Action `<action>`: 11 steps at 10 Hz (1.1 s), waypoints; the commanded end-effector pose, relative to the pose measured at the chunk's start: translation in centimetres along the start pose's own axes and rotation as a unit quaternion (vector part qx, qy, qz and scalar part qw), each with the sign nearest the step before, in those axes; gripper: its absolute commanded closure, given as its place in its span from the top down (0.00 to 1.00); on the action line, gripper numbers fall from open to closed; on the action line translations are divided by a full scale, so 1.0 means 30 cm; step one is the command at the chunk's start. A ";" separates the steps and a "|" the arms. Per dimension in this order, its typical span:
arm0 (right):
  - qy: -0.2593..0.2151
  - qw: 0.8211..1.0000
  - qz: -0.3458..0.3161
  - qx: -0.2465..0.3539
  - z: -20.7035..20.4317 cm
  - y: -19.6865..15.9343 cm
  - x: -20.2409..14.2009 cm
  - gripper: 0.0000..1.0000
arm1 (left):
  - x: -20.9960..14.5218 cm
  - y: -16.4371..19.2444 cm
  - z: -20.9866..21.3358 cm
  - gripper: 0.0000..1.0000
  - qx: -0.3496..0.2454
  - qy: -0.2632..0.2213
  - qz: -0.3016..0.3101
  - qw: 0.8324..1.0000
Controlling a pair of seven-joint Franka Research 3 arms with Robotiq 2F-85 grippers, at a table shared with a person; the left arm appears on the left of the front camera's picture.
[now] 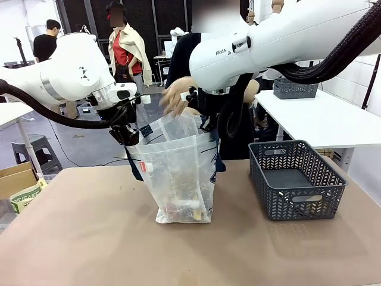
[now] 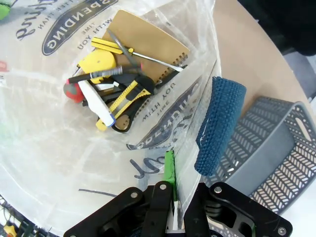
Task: Transfer purchased items from the store into the shopping bag.
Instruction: Move the Reusable shopping bag to the right side of the table.
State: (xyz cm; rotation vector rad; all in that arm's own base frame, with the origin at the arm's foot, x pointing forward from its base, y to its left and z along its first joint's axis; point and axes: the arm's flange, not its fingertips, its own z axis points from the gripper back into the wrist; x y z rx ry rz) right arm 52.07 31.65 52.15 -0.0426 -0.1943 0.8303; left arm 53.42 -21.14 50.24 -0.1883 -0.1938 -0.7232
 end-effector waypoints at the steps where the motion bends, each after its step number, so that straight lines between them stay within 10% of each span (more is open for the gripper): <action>1: -0.001 1.000 -0.001 -0.001 0.002 -0.005 -0.002 0.00 | -0.002 0.004 0.004 0.00 0.000 -0.001 0.003 1.000; 11: -0.001 1.000 -0.001 -0.001 0.002 -0.005 -0.002 0.00 | -0.002 0.004 0.004 0.00 0.000 -0.001 0.003 1.000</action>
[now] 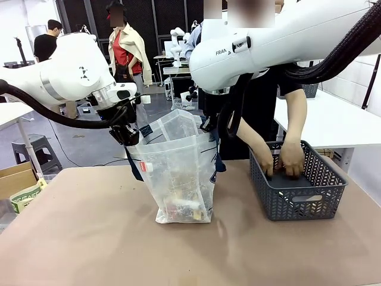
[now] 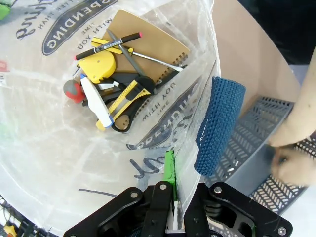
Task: Transfer purchased items from the store into the shopping bag.
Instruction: Move the Reusable shopping bag to the right side of the table.
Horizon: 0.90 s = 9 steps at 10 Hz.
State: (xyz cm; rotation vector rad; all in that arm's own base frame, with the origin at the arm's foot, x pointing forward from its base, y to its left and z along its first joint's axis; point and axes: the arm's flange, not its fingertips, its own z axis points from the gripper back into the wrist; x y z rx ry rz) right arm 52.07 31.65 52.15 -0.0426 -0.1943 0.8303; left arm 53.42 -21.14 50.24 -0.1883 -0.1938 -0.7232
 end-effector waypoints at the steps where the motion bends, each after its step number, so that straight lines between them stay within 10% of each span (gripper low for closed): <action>1: -0.001 1.000 -0.001 -0.001 0.002 -0.005 -0.002 0.00 | -0.002 0.004 0.004 0.00 0.000 -0.001 0.003 1.000; 9: -0.001 1.000 -0.001 -0.001 0.002 -0.005 -0.002 0.00 | -0.002 0.004 0.004 0.00 0.000 -0.001 0.003 1.000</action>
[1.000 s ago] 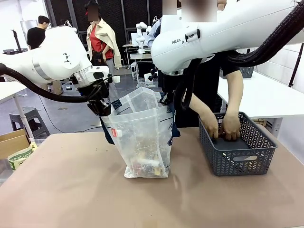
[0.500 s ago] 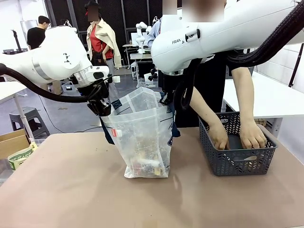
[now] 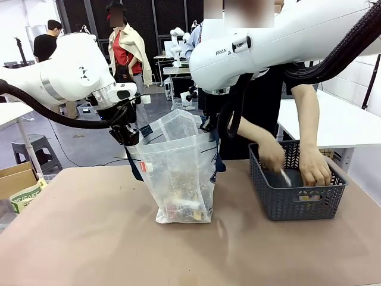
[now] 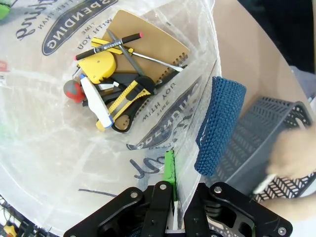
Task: Transfer purchased items from the store into the shopping bag.
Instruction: Move the Reusable shopping bag to the right side of the table.
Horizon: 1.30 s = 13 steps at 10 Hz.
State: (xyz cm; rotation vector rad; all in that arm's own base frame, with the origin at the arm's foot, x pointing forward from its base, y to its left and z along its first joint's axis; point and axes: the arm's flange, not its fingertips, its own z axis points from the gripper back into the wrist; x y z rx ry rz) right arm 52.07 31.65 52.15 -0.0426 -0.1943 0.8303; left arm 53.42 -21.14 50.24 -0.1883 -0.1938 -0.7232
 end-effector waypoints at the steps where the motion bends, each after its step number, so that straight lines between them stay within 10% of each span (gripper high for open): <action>1: -0.001 1.000 -0.001 -0.001 0.002 -0.005 -0.002 0.00 | -0.002 0.004 0.004 0.00 0.000 -0.001 0.003 1.000; 13: -0.001 1.000 -0.001 -0.001 0.002 -0.005 -0.002 0.00 | -0.002 0.004 0.004 0.00 0.000 -0.001 0.003 1.000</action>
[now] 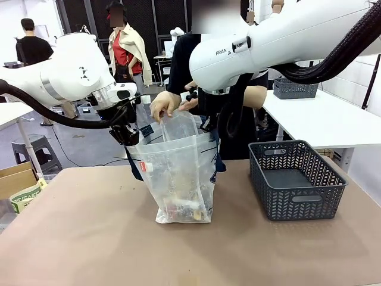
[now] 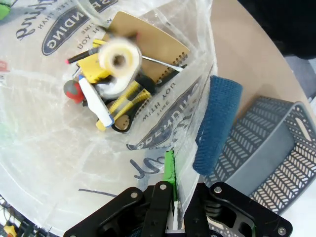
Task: Transfer purchased items from the store into the shopping bag.
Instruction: Move the Reusable shopping bag to the right side of the table.
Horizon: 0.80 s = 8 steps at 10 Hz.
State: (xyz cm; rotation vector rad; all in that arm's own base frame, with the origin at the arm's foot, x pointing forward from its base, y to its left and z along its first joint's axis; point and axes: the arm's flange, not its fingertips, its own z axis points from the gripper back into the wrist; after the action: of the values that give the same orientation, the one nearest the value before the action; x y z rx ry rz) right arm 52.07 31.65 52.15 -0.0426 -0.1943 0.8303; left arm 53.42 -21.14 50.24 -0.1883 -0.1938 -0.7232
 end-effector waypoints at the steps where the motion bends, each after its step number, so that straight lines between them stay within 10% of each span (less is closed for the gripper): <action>1: -0.001 1.000 -0.001 -0.001 0.002 -0.005 -0.002 0.00 | -0.002 0.004 0.004 0.00 0.000 -0.001 0.003 1.000; 8: -0.001 1.000 -0.001 -0.001 0.002 -0.005 -0.002 0.00 | -0.002 0.004 0.004 0.00 0.000 -0.001 0.003 1.000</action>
State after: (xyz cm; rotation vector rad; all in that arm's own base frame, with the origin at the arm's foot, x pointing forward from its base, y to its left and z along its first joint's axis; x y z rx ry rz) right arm 52.07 31.65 52.15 -0.0426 -0.1943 0.8303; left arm 53.42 -21.14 50.24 -0.1883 -0.1938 -0.7232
